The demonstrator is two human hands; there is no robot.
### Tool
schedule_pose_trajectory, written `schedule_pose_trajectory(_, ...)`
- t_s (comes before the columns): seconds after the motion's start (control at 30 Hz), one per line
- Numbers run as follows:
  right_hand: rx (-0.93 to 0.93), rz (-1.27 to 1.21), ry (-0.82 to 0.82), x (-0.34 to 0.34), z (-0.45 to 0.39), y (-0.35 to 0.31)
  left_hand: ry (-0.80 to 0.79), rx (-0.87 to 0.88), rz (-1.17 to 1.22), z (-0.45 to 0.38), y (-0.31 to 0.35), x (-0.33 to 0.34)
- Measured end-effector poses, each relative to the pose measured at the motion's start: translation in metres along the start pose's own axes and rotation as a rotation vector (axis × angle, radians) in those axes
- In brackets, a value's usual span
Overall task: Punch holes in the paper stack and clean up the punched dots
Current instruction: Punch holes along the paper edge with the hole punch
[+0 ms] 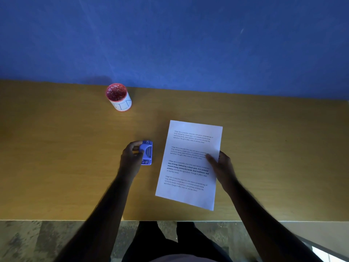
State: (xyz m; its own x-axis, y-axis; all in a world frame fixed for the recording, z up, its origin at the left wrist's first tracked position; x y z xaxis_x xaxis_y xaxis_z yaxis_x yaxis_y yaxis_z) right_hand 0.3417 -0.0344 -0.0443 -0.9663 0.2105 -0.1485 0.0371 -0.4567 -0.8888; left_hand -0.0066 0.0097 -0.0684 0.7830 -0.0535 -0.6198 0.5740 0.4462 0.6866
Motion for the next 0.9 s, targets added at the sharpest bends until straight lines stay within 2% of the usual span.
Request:
schedule_pose_trajectory(0.47, 0.047, -0.002, -0.076, 0.020, -0.004, 0.004, -0.039, 0.025, -0.008, 0.000, -0.003, 0.005)
schedule_pose_trajectory(0.9, 0.035, 0.029, -0.122, 0.044, -0.020, 0.005, 0.096, 0.017, -0.054, -0.023, 0.003, -0.004)
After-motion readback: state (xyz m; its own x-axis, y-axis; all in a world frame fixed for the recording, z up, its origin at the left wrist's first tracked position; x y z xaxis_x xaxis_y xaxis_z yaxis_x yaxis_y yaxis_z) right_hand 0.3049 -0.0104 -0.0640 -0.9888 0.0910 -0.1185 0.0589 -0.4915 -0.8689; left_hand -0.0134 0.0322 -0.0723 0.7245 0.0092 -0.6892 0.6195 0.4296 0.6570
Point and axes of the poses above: each hand's wrist, its own z-axis away from the middle knuckle, its own x-axis out of the palm, y = z × x, the point moved 4 cm from there along -z, towards the middle knuckle, and after that the axes turned 13 degrees about -z, right-handed, at the moved point
